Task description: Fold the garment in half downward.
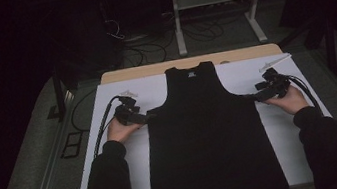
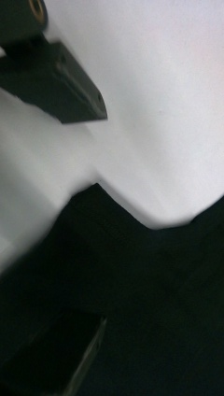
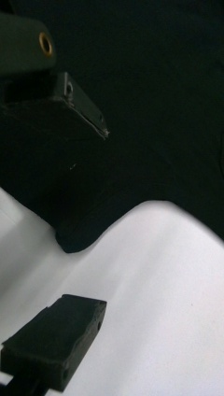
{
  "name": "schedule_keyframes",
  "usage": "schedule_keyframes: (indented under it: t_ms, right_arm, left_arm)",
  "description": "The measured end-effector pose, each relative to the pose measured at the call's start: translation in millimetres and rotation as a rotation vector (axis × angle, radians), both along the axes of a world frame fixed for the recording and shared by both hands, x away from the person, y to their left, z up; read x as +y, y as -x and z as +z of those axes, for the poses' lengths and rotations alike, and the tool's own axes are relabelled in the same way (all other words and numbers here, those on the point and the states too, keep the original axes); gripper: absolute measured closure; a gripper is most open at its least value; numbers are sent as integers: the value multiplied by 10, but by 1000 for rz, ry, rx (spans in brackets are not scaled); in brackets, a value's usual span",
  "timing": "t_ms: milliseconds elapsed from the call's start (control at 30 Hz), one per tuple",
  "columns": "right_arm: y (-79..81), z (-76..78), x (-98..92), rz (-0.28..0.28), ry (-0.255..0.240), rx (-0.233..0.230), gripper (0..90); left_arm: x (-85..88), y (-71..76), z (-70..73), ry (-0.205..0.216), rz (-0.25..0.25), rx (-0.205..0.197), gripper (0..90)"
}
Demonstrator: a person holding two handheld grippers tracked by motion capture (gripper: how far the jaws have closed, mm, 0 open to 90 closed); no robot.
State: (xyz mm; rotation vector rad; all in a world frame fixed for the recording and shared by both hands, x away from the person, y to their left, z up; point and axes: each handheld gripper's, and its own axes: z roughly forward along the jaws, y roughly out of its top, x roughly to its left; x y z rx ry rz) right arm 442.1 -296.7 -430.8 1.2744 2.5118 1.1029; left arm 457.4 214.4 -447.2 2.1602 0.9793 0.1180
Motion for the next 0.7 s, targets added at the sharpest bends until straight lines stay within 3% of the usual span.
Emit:
schedule_keyframes:
  t_ms: [100, 267, 533, 633, 700]
  right_arm:
    - [-1, -22, 5, -3, 7, 8, 186]
    - [-2, -62, 4, -29, 20, -1, 307]
    - [-4, -99, 5, -48, 45, 0, 485]
    - [-3, -113, 27, -54, 64, -5, 555]
    - [-6, -123, 48, -67, 82, -9, 611]
  left_arm:
    - [-6, 3, 8, 7, -7, -7, 153]
    - [-20, 11, 14, 17, -27, -8, 323]
    - [-35, 8, -3, 37, -34, -13, 503]
    - [-62, 18, -10, 29, -34, -30, 561]
    - [-93, 33, -10, 0, -38, -58, 645]
